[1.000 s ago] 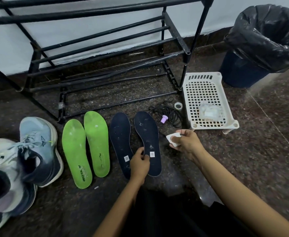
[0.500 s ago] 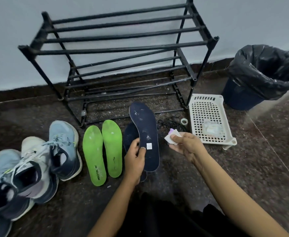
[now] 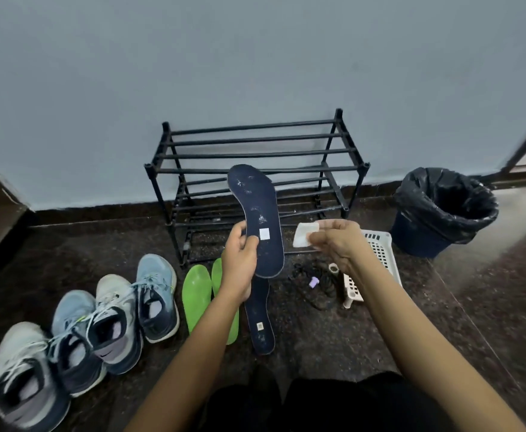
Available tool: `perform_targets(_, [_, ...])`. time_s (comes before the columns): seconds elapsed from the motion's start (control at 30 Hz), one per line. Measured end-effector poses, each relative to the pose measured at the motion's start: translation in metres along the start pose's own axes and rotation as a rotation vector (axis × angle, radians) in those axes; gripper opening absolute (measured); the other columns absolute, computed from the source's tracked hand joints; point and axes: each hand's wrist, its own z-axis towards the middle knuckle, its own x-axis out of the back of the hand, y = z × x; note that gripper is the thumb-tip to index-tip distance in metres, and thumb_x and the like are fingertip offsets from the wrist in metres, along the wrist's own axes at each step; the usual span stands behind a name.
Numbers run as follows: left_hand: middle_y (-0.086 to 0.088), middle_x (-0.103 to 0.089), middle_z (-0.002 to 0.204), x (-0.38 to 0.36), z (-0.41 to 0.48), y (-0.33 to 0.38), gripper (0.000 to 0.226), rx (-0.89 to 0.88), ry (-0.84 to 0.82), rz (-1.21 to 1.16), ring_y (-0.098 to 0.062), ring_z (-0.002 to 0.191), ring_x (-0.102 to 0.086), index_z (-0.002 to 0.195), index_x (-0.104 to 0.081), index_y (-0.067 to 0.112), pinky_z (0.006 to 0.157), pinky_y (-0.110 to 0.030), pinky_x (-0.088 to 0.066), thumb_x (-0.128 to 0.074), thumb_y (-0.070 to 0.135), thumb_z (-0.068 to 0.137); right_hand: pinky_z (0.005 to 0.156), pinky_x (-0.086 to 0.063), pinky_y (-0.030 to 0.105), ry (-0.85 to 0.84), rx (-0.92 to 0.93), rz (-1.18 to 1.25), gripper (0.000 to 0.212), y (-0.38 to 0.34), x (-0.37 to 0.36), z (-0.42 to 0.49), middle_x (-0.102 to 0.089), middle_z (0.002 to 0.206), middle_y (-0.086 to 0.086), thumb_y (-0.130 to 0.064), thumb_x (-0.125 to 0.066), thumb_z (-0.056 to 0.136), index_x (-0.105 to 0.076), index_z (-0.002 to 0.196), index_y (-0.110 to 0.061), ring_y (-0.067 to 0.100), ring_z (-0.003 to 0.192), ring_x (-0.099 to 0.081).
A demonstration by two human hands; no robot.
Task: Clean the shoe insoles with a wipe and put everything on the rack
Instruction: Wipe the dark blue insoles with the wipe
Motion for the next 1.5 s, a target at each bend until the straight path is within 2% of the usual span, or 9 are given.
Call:
perform_targets(0.1, [-0.013, -0.07, 0.093, 0.003, -0.01, 0.035, 0.027, -0.036, 0.0, -0.01, -0.029, 0.083, -0.062, 0.109, -0.06, 0.024, 0.073, -0.04, -0.049, -0.044, 0.006, 0.098, 0.068, -0.053, 0.04, 0.044, 0.073, -0.081, 0.015, -0.027, -0.008, -0.022, -0.064, 0.073, 0.02, 0.009, -0.071, 0.066, -0.061, 0.064, -0.003, 0.027, 0.064, -0.06])
perform_targets(0.2, [-0.009, -0.07, 0.092, 0.005, -0.017, 0.069, 0.023, -0.048, -0.008, -0.025, -0.031, 0.087, -0.065, 0.108, -0.061, 0.026, 0.078, -0.042, -0.052, -0.045, 0.011, 0.099, 0.062, -0.052, 0.033, 0.035, 0.183, -0.067, 0.008, -0.055, -0.016, -0.047, -0.067, 0.078, 0.017, 0.006, -0.068, 0.069, -0.066, 0.069, -0.002, 0.021, 0.06, -0.062])
perform_targets(0.33, [-0.017, -0.07, 0.105, 0.009, -0.023, 0.109, 0.016, -0.057, -0.046, -0.047, -0.043, 0.098, -0.066, 0.104, -0.063, 0.029, 0.088, -0.063, -0.052, -0.052, 0.021, 0.095, 0.065, -0.054, 0.029, 0.186, 0.618, -0.312, 0.009, -0.093, -0.037, -0.094, -0.07, 0.077, 0.001, -0.009, -0.064, 0.075, -0.07, 0.083, -0.01, 0.016, 0.07, -0.067])
perform_targets(0.53, [-0.005, -0.068, 0.092, 0.01, -0.043, 0.162, 0.012, -0.104, -0.027, -0.173, -0.02, 0.081, -0.063, 0.104, -0.057, 0.015, 0.066, -0.032, -0.051, -0.047, 0.011, 0.099, 0.067, -0.044, 0.033, 0.37, 1.1, -0.703, 0.014, -0.11, -0.069, -0.142, -0.06, 0.093, 0.008, -0.011, -0.056, 0.089, -0.066, 0.098, -0.008, 0.022, 0.078, -0.055])
perform_targets(0.77, [-0.009, -0.063, 0.088, 0.022, -0.061, 0.172, 0.015, -0.025, -0.07, -0.431, -0.02, 0.073, -0.06, 0.107, -0.053, 0.01, 0.064, -0.031, -0.048, -0.042, 0.013, 0.098, 0.067, -0.032, 0.021, 0.254, 1.122, -0.752, 0.012, -0.086, -0.066, -0.164, -0.062, 0.087, 0.004, -0.015, -0.073, 0.077, -0.068, 0.087, -0.01, 0.019, 0.083, -0.054])
perform_targets(0.9, [-0.024, -0.067, 0.104, 0.026, -0.069, 0.173, 0.043, 0.171, -0.157, -0.62, -0.031, 0.085, -0.066, 0.122, -0.058, 0.001, 0.07, -0.035, -0.055, -0.034, 0.028, 0.099, 0.062, -0.04, 0.026, 0.265, 1.174, -0.884, 0.012, -0.079, -0.066, -0.175, -0.067, 0.078, 0.0, -0.024, -0.075, 0.075, -0.071, 0.079, -0.014, 0.022, 0.081, -0.054])
perform_targets(1.07, [-0.016, -0.067, 0.101, 0.026, -0.073, 0.173, 0.049, 0.172, -0.249, -0.755, -0.027, 0.089, -0.067, 0.114, -0.062, 0.005, 0.075, -0.034, -0.057, -0.033, 0.042, 0.102, 0.061, -0.049, 0.032, 0.183, 1.249, -0.834, 0.003, -0.064, -0.071, -0.18, -0.064, 0.078, 0.003, -0.005, -0.072, 0.076, -0.07, 0.074, -0.006, 0.024, 0.076, -0.054])
perform_targets(1.23, [-0.016, -0.066, 0.115, 0.025, -0.064, 0.168, 0.071, 0.192, -0.254, -0.766, -0.025, 0.091, -0.07, 0.136, -0.053, 0.005, 0.075, -0.032, -0.058, -0.024, 0.059, 0.101, 0.064, -0.054, 0.038, 0.067, 1.254, -0.759, 0.018, -0.054, -0.078, -0.18, -0.068, 0.079, 0.007, 0.005, -0.062, 0.074, -0.07, 0.081, -0.01, 0.027, 0.074, -0.063])
perform_targets(1.5, [-0.009, -0.071, 0.104, 0.019, -0.056, 0.165, 0.067, 0.207, -0.254, -0.692, -0.018, 0.087, -0.068, 0.122, -0.062, 0.006, 0.076, -0.028, -0.052, -0.025, 0.058, 0.102, 0.071, -0.05, 0.024, 0.051, 1.146, -0.576, 0.014, -0.061, -0.08, -0.171, -0.071, 0.083, 0.0, -0.002, -0.068, 0.079, -0.073, 0.088, -0.012, 0.014, 0.073, -0.065])
